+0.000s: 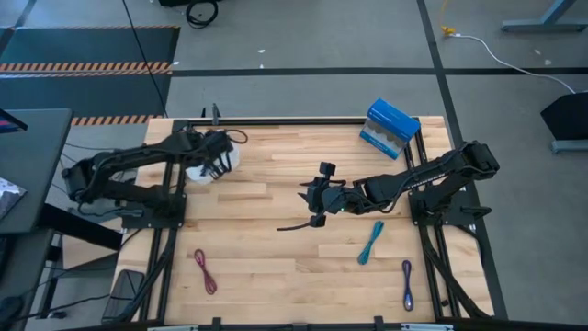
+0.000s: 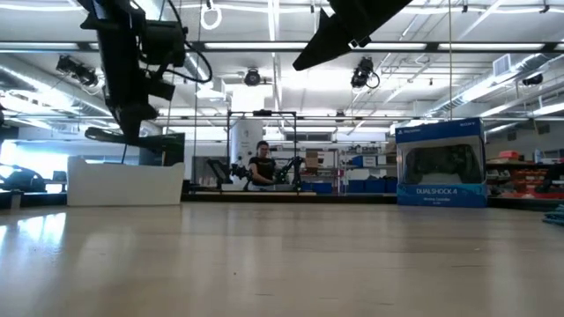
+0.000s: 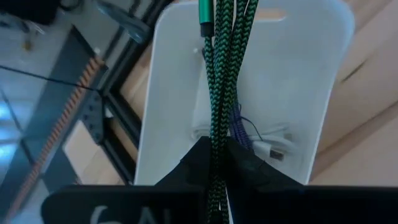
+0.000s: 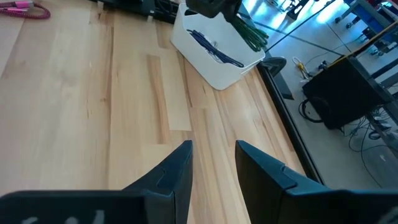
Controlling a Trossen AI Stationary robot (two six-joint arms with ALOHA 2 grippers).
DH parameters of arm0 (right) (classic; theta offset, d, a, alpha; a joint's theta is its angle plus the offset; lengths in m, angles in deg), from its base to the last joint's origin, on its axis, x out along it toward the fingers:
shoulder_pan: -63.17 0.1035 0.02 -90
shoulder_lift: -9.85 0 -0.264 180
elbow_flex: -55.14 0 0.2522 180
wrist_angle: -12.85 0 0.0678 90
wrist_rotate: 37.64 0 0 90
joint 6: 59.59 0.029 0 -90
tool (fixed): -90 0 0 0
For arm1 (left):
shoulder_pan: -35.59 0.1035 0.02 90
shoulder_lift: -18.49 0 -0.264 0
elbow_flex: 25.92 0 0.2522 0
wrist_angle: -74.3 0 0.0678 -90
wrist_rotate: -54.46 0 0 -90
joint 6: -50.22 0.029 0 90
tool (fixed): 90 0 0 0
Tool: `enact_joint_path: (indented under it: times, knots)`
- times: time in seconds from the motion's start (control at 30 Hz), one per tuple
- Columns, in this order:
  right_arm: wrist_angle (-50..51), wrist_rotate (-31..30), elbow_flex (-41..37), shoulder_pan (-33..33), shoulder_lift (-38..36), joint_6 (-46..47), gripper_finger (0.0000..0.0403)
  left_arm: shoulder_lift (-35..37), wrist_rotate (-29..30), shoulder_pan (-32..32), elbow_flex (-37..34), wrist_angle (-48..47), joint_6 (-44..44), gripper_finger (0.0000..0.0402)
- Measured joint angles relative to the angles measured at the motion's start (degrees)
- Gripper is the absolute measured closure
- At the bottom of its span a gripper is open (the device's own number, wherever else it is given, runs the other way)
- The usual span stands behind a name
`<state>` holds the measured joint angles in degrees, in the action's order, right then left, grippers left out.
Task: Pick and place USB-C Cables
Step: Put the green charger cable into the white bin
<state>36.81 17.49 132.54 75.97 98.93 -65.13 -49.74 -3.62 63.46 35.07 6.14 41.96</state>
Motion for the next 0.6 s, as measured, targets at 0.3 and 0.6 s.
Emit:
enact_joint_path:
  times: [0.3,0.6]
  knots:
    - [0.09,0.00,0.00,0.00,0.00,0.02,0.0276,0.00,-7.93,4.23,0.00,0.16,1.50,0.0367]
    - [0.04,0.00,0.00,0.00,0.00,0.02,0.0276,0.00,-8.70,4.17,0.00,0.23,2.90,0.0276]
